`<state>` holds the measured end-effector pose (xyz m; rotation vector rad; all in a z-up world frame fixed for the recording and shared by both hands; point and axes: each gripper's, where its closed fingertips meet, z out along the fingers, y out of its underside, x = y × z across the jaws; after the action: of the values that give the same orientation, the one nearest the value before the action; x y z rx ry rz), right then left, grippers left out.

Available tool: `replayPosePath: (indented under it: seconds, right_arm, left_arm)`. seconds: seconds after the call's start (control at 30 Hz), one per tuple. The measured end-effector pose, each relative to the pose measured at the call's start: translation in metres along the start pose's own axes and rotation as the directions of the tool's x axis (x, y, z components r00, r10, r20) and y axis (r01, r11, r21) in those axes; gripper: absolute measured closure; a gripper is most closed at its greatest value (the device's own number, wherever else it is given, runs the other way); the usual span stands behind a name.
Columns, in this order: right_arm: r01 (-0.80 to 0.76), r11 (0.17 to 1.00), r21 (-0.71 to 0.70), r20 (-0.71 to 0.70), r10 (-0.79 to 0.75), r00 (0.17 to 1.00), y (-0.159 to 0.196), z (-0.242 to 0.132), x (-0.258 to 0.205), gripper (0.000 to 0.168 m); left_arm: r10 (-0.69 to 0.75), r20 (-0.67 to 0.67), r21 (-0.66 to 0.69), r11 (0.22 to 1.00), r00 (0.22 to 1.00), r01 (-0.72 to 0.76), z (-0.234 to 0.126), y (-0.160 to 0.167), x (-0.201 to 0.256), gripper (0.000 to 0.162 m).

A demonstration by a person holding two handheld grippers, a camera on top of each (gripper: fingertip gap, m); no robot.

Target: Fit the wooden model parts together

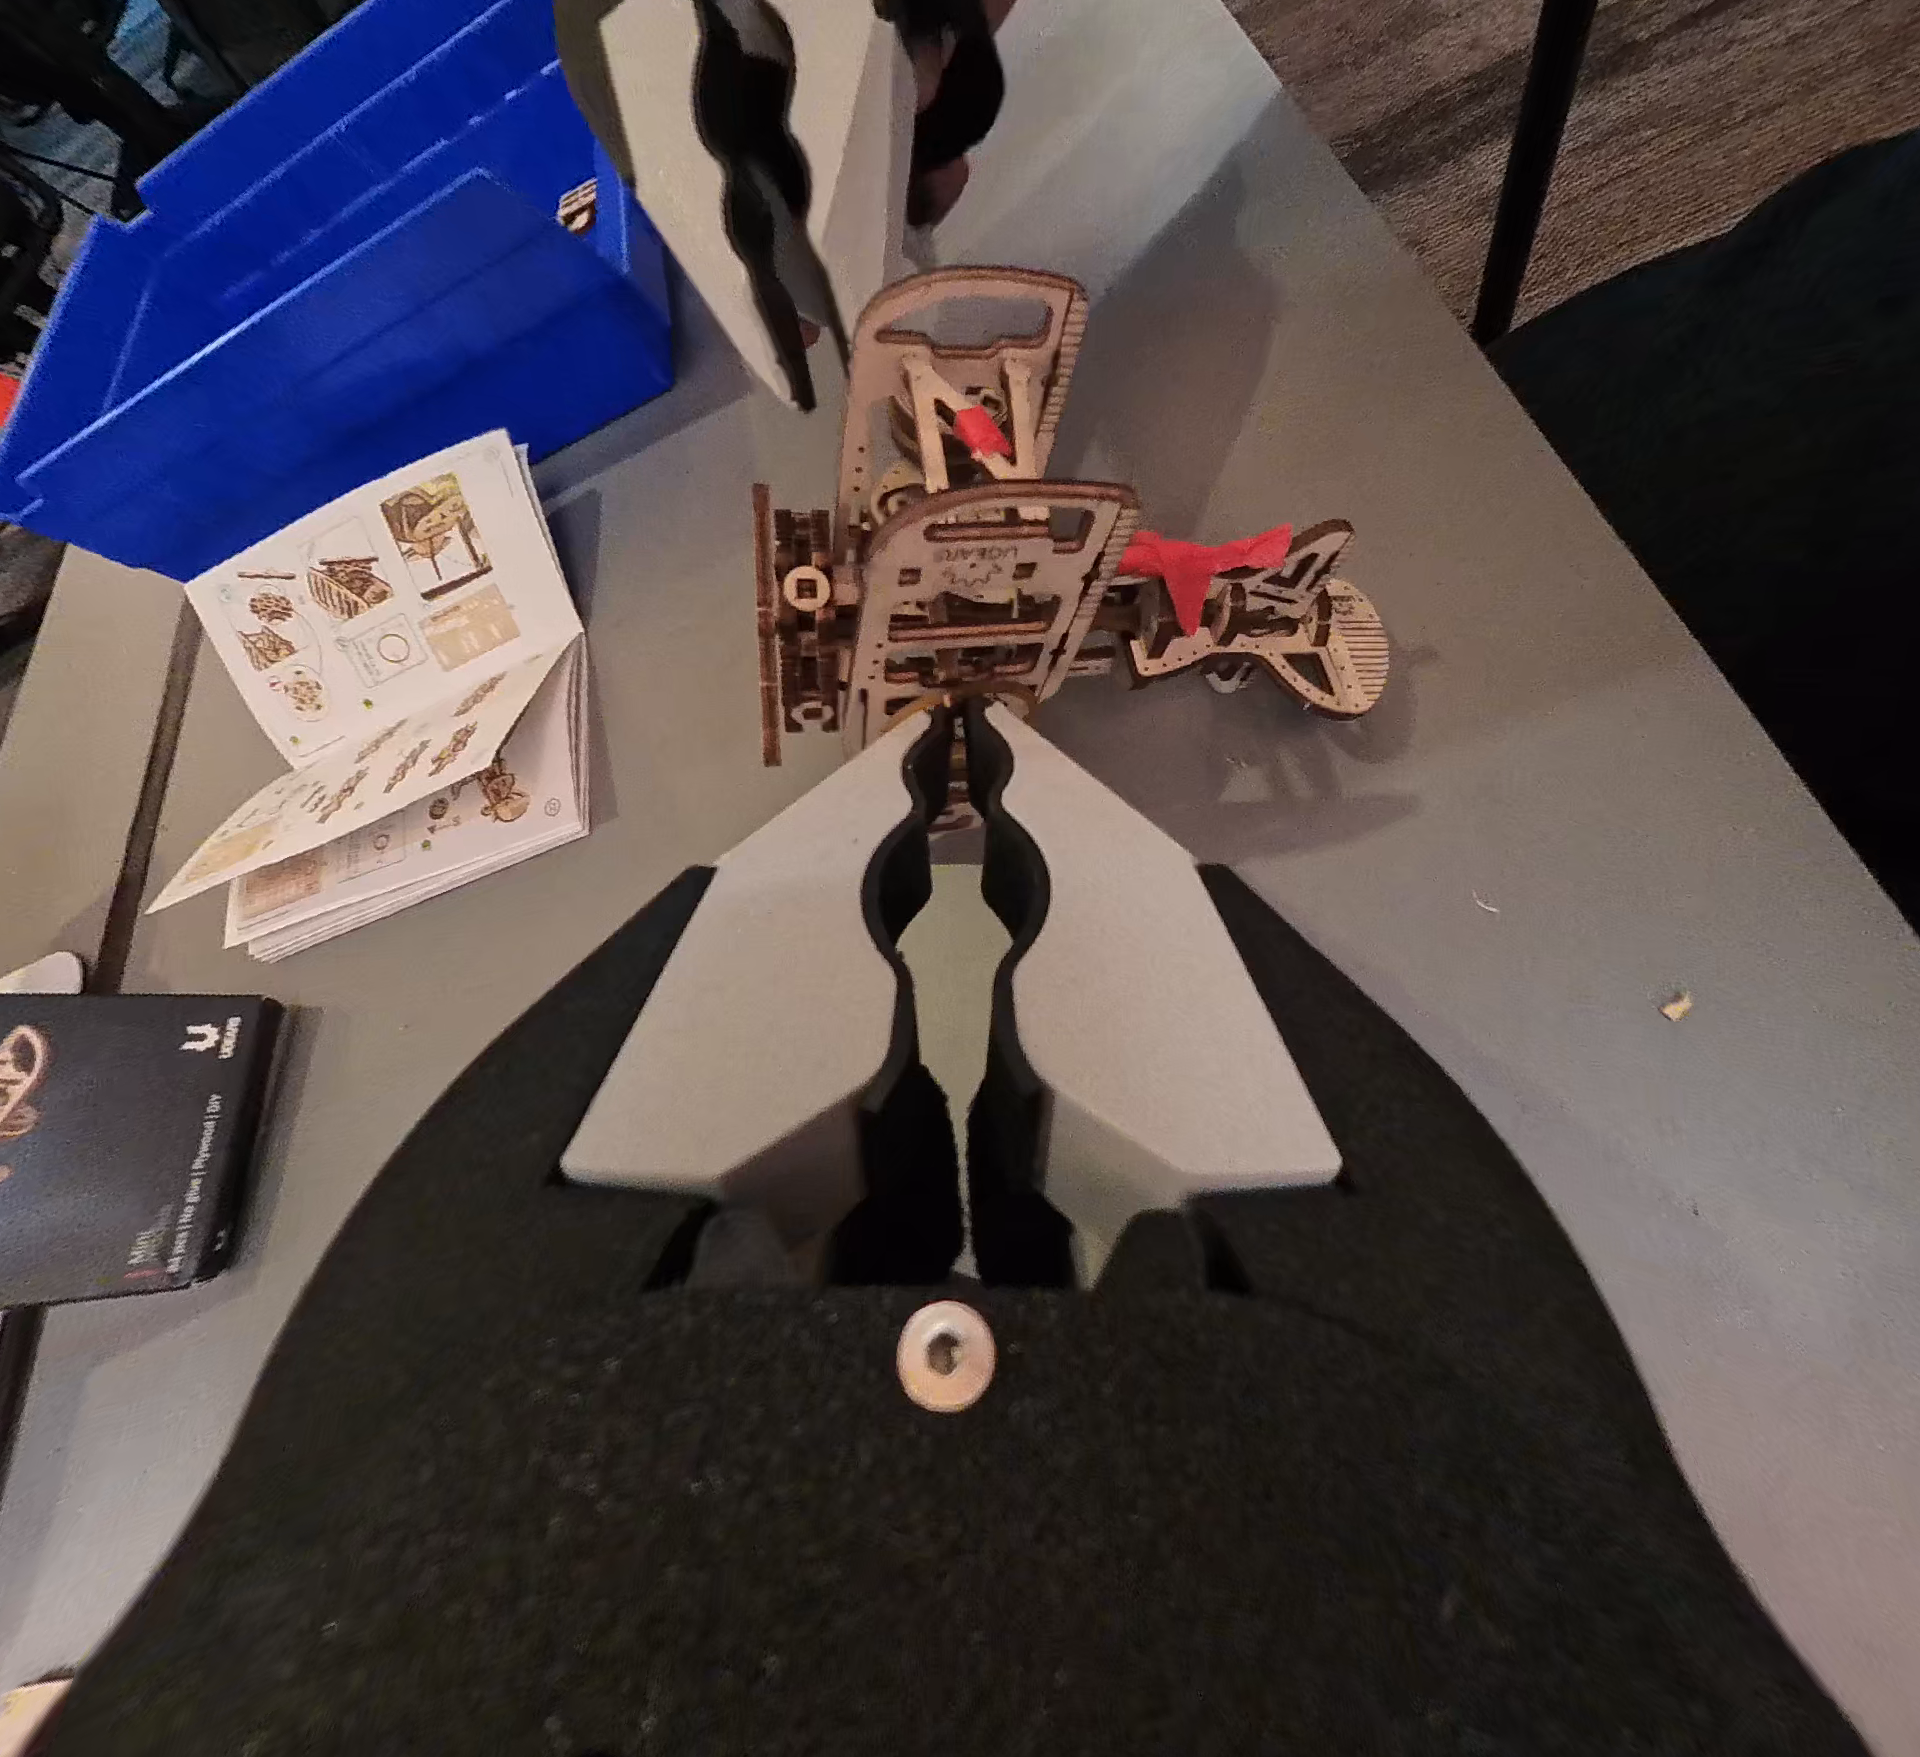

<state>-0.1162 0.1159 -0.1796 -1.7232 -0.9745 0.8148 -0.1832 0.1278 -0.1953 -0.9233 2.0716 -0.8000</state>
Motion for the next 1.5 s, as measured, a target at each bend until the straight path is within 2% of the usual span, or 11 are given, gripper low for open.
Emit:
replayPosePath:
  seconds: [0.1, 0.23, 0.33, 0.53, 0.77, 1.07, 1.17, 1.27, 1.5]
  right_arm:
    - [-0.041, 0.999, 0.029, 0.056, 0.039, 0.998, -0.003, 0.004, 0.003, 0.161]
    - [-0.335, 0.942, -0.032, 0.19, 0.335, 0.923, -0.006, 0.007, -0.005, 0.159]
    - [-0.444, 0.896, -0.032, 0.226, 0.439, 0.87, -0.01, 0.007, -0.008, 0.159]
    - [-0.428, 0.899, -0.09, 0.159, 0.437, 0.885, 0.006, 0.001, -0.008, 0.161]
    - [-0.432, 0.898, -0.086, 0.18, 0.441, 0.879, 0.003, 0.008, -0.016, 0.162]
    - [-0.563, 0.826, -0.037, 0.277, 0.55, 0.788, 0.001, 0.01, -0.02, 0.162]
    - [-0.597, 0.8, -0.058, 0.322, 0.581, 0.747, 0.0, 0.009, -0.027, 0.159]
    - [-0.61, 0.792, -0.044, 0.276, 0.596, 0.754, 0.003, 0.01, -0.018, 0.168]
    - [-0.619, 0.783, -0.051, 0.268, 0.608, 0.747, 0.002, 0.009, -0.019, 0.168]
  left_arm:
    - [0.022, 0.039, -0.001, 1.0, 0.999, -0.022, 0.002, -0.001, -0.004, 0.162]
    - [0.082, 0.117, -0.01, 0.997, 0.99, -0.082, 0.001, -0.005, -0.008, 0.162]
    - [0.131, 0.149, -0.021, 0.991, 0.98, -0.129, 0.003, -0.008, -0.006, 0.162]
    - [0.153, 0.141, -0.028, 0.988, 0.978, -0.151, 0.008, -0.01, -0.003, 0.162]
    - [0.174, 0.123, -0.051, 0.984, 0.977, -0.168, 0.01, -0.015, -0.002, 0.162]
    - [0.185, 0.072, -0.081, 0.981, 0.98, -0.179, 0.01, -0.015, 0.001, 0.162]
    - [0.198, 0.113, -0.137, 0.974, 0.974, -0.182, 0.01, -0.01, -0.007, 0.162]
    - [0.203, 0.099, -0.118, 0.974, 0.974, -0.192, 0.011, -0.013, -0.001, 0.162]
    - [0.171, 0.141, -0.093, 0.983, 0.975, -0.159, 0.013, -0.012, -0.001, 0.162]
